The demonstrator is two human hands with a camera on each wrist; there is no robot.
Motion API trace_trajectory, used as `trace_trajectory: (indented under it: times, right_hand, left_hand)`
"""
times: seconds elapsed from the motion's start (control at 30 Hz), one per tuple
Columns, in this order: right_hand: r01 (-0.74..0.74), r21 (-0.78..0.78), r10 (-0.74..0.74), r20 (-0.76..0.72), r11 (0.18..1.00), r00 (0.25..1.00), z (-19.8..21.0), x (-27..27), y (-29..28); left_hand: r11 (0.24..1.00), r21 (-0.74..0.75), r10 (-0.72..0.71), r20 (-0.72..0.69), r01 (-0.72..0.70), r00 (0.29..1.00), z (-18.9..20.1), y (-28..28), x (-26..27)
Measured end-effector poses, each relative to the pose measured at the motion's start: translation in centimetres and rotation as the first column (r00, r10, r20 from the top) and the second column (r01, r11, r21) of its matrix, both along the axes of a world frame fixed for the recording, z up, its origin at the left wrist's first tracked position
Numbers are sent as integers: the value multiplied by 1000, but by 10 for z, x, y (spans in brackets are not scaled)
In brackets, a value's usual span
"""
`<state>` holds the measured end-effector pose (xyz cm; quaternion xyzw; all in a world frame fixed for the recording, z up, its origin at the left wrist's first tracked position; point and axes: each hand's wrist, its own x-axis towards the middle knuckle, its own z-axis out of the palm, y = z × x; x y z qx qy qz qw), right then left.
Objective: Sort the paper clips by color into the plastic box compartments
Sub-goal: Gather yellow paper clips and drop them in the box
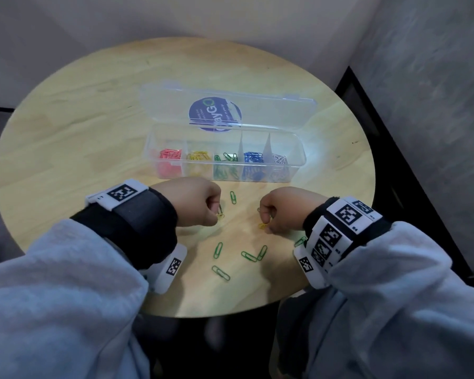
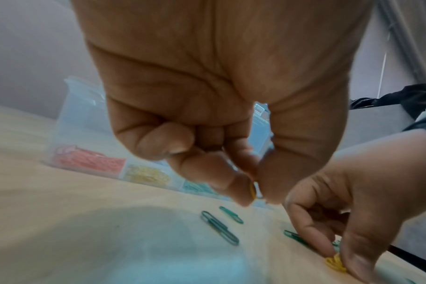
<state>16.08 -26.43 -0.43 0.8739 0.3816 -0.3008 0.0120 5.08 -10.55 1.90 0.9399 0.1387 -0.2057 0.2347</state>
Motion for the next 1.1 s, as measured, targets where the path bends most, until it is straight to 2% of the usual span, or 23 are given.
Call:
trace_trajectory:
  times: [0.13, 0.27, 0.37, 0.43, 0.53, 0.63, 0.7, 0.87, 1.0, 1.1]
  right_hand:
    - [-41, -51, 42, 20, 998, 999, 3, -6, 2]
    - [-18, -60, 18, -2, 998, 1000, 4, -10, 2]
    - [20, -22, -21, -44, 1000, 999, 6, -9, 1]
    - [73, 45, -69, -91, 996, 993, 8, -5, 0]
    - [150, 126, -124, -192, 981, 973, 10, 2, -2]
    - [262, 204, -195, -299, 943, 934, 12, 6, -2]
    - [330, 265, -217, -378, 906, 900, 14, 7, -1]
    - [479, 435, -250, -484, 763, 838, 17, 2, 9]
    - [481, 536, -221, -478, 693, 850, 17, -10, 22]
    - [494, 561, -153, -544, 665, 825, 17, -17, 28]
  left_hand:
    - [1000, -20, 5, 10, -5, 1000, -3, 2, 0]
    - [996, -81, 47, -8, -47, 999, -5, 3, 3]
    - [972, -198, 118, -41, -124, 992, -3, 3, 4]
    - [885, -382, 247, -99, -265, 964, -1, 1, 6]
    - [656, -592, 432, -215, -468, 876, 0, 1, 8]
    - [452, -706, 487, -317, -545, 814, 0, 1, 9]
    - [387, -729, 492, -355, -565, 795, -1, 0, 10]
    - [308, -765, 488, -384, -566, 784, -8, -11, 11]
    - [136, -851, 495, -385, -506, 779, -13, -19, 13]
    - [-1, -892, 563, -374, -453, 736, -11, -20, 13]
